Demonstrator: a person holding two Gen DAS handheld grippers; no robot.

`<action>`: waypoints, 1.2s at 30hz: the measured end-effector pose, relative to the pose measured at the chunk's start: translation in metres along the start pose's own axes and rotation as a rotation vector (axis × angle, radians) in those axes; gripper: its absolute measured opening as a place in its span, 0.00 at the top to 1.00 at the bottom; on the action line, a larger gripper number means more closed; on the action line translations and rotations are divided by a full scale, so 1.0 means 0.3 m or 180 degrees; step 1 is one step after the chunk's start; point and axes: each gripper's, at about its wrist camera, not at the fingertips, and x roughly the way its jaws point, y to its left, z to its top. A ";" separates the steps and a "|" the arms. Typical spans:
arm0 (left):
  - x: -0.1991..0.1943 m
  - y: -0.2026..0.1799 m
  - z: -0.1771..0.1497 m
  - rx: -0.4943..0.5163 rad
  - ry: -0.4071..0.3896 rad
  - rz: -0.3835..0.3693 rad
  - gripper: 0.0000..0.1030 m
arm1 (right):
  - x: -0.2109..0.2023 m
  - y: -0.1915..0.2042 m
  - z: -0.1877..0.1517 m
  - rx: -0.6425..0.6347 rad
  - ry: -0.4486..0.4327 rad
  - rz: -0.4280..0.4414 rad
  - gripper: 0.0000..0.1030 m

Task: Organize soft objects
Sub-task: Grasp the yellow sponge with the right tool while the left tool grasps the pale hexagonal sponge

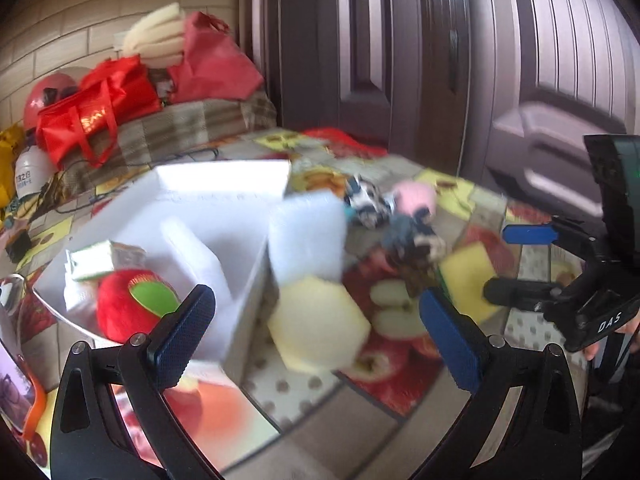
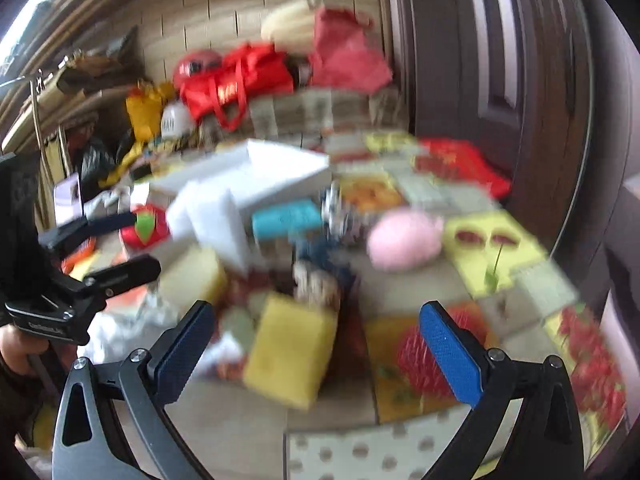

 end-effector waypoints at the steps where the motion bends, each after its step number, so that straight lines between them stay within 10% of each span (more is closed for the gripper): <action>1: 0.006 -0.007 -0.001 0.0014 0.0041 0.0018 0.00 | 0.018 0.004 -0.012 0.0001 0.0076 0.0030 0.03; 12: 0.107 -0.025 -0.019 0.0041 0.0526 0.0167 0.00 | 0.081 0.020 -0.026 -0.0105 0.0415 0.0169 0.60; 25: 0.120 -0.083 -0.025 0.0220 0.0621 0.0311 0.07 | -0.017 -0.294 0.015 0.1106 -0.0332 0.0361 0.62; 36: -0.008 -0.097 -0.042 0.0082 0.0395 -0.0262 0.09 | -0.001 -0.328 0.014 0.1320 -0.0316 0.0551 0.62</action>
